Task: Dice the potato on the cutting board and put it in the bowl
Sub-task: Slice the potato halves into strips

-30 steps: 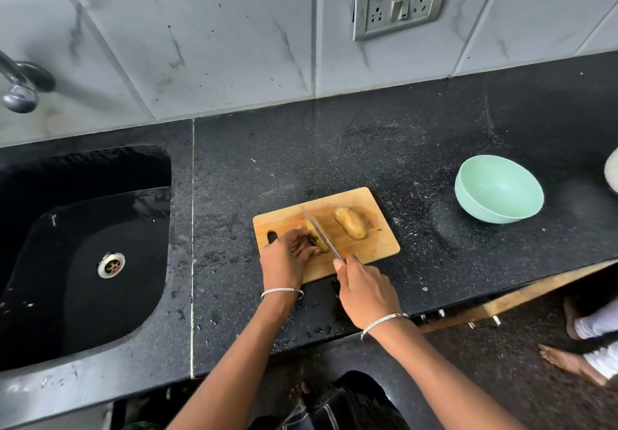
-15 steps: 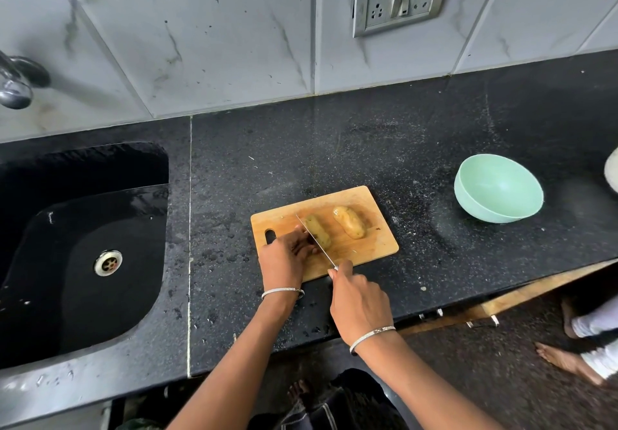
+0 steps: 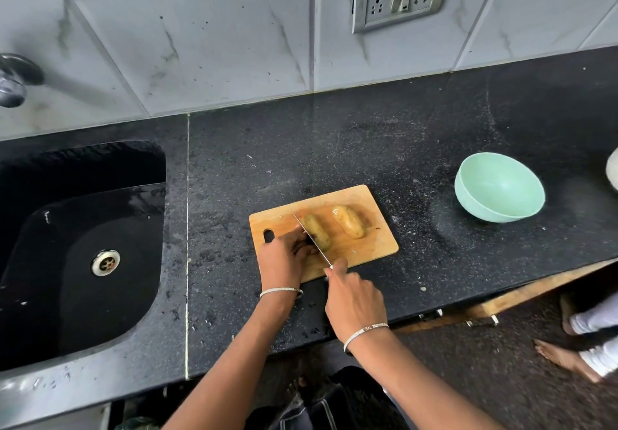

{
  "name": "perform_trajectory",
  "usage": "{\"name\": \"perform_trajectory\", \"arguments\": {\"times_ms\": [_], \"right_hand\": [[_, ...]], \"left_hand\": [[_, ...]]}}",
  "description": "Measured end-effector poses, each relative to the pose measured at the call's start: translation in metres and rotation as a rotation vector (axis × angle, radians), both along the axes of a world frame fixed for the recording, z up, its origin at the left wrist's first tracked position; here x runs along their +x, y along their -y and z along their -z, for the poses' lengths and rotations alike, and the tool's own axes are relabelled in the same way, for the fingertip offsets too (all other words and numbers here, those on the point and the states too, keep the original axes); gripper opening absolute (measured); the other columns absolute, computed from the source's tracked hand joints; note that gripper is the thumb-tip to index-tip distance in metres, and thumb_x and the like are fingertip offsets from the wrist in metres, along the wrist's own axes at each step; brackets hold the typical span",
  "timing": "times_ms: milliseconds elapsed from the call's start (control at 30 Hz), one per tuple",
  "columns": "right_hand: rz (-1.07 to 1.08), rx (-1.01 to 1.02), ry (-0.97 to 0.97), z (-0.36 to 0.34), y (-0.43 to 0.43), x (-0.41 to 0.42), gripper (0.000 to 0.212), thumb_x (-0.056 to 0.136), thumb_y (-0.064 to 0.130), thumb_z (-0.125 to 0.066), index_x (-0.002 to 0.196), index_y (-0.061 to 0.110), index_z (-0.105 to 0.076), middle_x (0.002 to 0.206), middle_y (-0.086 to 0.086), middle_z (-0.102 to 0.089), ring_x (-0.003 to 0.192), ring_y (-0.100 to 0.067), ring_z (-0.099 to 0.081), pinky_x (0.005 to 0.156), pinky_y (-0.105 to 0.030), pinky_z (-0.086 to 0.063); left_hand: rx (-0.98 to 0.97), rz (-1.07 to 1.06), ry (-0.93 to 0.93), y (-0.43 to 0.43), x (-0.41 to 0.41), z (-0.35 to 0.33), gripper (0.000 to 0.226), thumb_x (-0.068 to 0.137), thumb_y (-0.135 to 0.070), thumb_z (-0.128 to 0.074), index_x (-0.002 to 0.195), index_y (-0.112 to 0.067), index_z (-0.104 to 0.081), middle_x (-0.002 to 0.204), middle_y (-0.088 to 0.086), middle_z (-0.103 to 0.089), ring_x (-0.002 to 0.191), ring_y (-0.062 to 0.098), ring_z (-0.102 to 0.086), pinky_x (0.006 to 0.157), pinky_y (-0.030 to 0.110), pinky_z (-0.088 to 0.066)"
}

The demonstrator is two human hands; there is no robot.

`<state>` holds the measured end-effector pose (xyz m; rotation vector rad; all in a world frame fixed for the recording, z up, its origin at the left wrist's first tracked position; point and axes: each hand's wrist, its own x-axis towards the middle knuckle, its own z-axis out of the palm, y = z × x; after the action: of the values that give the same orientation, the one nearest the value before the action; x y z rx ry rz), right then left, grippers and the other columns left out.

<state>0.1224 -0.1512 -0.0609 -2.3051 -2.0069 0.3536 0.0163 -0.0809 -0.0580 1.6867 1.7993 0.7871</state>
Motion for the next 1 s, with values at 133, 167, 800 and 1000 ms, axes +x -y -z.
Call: {"name": "perform_trajectory", "arguments": {"times_ms": [133,167,800,1000], "right_hand": [[0.027,-0.026,-0.051,-0.002,-0.009,-0.005,0.028,0.107,0.033,-0.025,0.109,0.014,-0.045,0.101,-0.011,-0.070,0.096,-0.033,-0.068,0.062,-0.038,-0.046],[0.029,-0.035,-0.056,-0.002,-0.010,-0.007,0.027,0.106,0.032,-0.026,0.110,0.013,-0.045,0.102,-0.012,-0.070,0.097,-0.034,-0.068,0.064,-0.039,-0.050],[0.081,-0.152,-0.205,-0.007,0.008,0.008,0.036,0.105,0.039,-0.027,0.106,0.012,-0.051,0.102,-0.013,-0.065,0.097,-0.037,-0.063,0.063,-0.036,-0.038],[0.101,-0.067,-0.252,-0.027,0.024,0.019,0.034,0.104,0.041,-0.024,0.096,0.017,-0.047,0.091,-0.010,-0.062,0.088,-0.037,-0.061,0.062,-0.039,-0.036]], "left_hand": [[-0.026,-0.025,0.004,-0.002,-0.002,0.005,0.019,0.082,-0.007,-0.073,0.099,-0.015,-0.077,0.087,0.000,-0.072,0.074,0.016,-0.062,0.066,-0.003,-0.030],[-0.032,-0.030,0.001,-0.003,-0.002,0.007,0.019,0.081,-0.009,-0.074,0.098,-0.017,-0.077,0.087,-0.002,-0.071,0.076,0.017,-0.062,0.067,0.001,-0.030],[-0.049,-0.004,0.122,-0.009,-0.007,0.018,0.018,0.077,-0.011,-0.078,0.094,-0.017,-0.076,0.084,-0.009,-0.075,0.081,0.001,-0.067,0.079,0.012,-0.046],[-0.038,0.014,0.109,-0.011,-0.007,0.015,0.015,0.077,-0.010,-0.078,0.092,-0.012,-0.076,0.086,-0.006,-0.075,0.077,0.001,-0.065,0.072,0.001,-0.040]]}}
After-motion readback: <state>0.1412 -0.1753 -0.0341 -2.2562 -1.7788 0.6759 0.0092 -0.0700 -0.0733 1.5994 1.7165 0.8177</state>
